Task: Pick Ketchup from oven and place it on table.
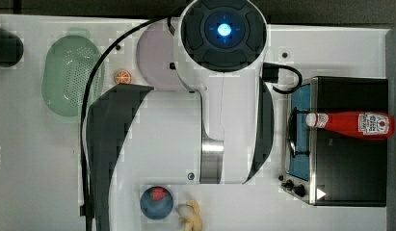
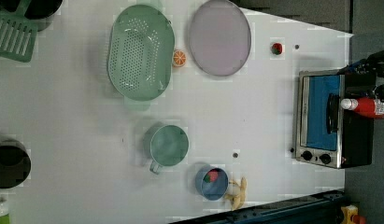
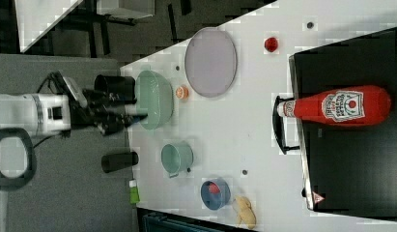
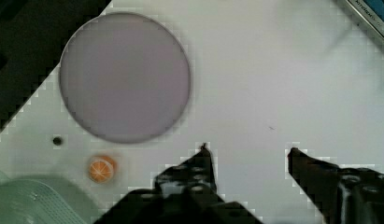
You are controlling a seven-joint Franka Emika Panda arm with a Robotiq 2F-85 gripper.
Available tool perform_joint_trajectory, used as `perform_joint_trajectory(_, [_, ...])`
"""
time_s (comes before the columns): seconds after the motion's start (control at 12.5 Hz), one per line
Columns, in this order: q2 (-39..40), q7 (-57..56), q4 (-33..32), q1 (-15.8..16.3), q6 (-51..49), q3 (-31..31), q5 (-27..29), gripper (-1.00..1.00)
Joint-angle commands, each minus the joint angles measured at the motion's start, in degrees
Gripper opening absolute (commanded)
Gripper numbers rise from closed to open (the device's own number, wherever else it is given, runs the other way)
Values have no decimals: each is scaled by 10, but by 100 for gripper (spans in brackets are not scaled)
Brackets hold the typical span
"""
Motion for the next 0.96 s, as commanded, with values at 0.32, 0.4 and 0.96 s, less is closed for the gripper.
perform_joint_trajectory(0.32, [-230,44,-106,-4,-124,-33,-15,100])
perform_joint_trajectory(0.4, [-227,44,-106,-7,-115,-41,-16,100])
perform_joint_trajectory(0.96, [-152,39,-105,-37,-7,-178,-16,100])
